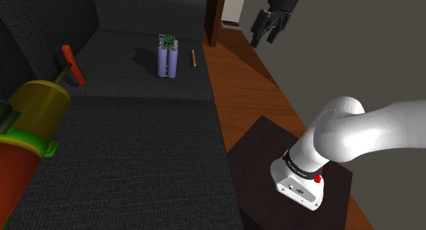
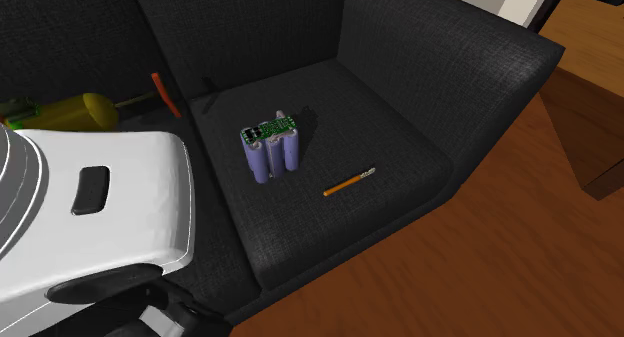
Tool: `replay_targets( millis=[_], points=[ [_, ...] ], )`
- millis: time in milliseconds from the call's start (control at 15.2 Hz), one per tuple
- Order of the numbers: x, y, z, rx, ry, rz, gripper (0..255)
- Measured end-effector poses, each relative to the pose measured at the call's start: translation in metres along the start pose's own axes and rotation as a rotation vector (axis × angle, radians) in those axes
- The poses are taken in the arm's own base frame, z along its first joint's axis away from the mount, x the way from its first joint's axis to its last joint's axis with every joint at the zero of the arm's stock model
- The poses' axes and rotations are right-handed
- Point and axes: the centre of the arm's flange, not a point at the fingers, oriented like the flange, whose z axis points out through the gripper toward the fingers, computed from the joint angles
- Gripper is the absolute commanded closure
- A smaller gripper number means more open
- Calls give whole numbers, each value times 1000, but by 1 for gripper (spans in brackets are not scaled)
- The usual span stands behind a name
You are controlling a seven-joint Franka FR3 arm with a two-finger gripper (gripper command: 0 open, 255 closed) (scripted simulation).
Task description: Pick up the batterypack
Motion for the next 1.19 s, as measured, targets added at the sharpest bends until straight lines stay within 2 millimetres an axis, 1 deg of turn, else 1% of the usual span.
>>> replay_targets(
  millis=[66,132,396,528,660,792,858,924,1188],
  points=[
    [0,0,0,0,0,0,0],
    [5,-2,1,0,1,0,0],
    [46,-16,14,-4,3,2,0],
    [72,-22,23,-6,5,3,0],
    [94,-34,31,-7,6,4,0],
    [116,-39,38,-9,8,5,0],
    [130,-47,40,-10,9,6,0],
    [145,-47,43,-11,10,6,0],
    [188,-60,60,-15,13,9,0]
  ],
)
